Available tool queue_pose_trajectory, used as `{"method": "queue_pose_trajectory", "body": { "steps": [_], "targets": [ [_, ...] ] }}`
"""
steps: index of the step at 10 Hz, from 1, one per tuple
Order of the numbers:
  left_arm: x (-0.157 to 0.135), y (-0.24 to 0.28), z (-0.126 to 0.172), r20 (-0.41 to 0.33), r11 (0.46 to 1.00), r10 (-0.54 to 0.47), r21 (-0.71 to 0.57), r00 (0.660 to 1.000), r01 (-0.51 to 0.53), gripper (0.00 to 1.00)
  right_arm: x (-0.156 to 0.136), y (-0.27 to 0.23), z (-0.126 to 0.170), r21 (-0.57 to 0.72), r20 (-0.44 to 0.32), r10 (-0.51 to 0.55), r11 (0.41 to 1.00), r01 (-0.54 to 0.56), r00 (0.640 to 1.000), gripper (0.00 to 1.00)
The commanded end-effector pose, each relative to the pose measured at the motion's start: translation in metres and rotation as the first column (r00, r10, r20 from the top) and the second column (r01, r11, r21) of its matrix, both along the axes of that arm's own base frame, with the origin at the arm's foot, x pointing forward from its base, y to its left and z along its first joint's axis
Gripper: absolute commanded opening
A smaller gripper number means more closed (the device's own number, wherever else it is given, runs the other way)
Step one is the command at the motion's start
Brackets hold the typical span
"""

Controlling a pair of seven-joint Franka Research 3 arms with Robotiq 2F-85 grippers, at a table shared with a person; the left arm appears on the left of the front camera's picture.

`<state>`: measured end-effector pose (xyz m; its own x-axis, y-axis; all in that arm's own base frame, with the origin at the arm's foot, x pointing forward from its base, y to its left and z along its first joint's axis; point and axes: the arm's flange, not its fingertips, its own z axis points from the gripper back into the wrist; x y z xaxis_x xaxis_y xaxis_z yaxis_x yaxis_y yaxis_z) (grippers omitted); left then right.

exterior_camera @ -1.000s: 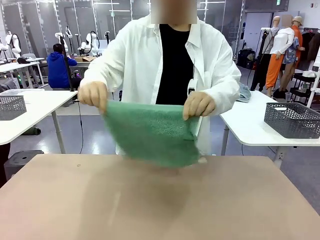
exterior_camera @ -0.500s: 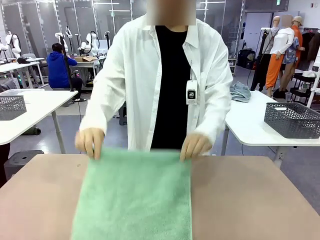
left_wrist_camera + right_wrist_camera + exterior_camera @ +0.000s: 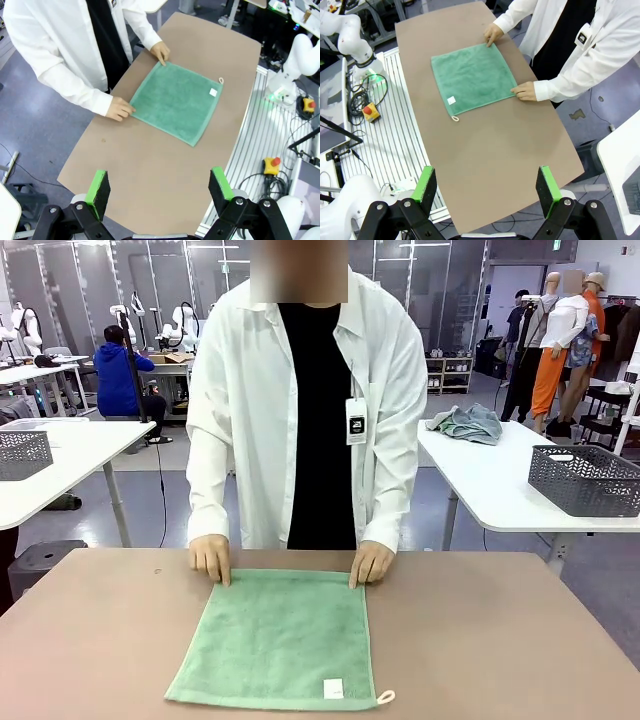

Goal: Fold the towels and place them in the basket.
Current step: When a person lays out a Towel with hook on the table, fold it in half twice.

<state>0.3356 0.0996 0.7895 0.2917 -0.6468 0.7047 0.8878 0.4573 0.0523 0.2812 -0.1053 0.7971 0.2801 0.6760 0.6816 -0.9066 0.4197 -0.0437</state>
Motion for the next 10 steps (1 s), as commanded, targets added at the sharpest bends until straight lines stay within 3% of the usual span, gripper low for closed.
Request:
{"method": "queue_pose_trajectory", "body": {
  "steps": [1,10],
  "targets": [
    [0.0003,0.0000,0.0002,0.002,1.000,0.001,0.002,1.000,-0.001,1.00,-0.0004,0.0013,0.0003,0.002,0.006,0.004,1.000,-0.004,1.000,1.00],
    [0.0000,0.0000,0.0000,0.000,1.000,0.000,0.000,1.000,0.000,1.00,0.0000,0.0000,0.0000,0.000,0.000,0.000,1.000,0.000,1.000,1.00]
  ]
}}
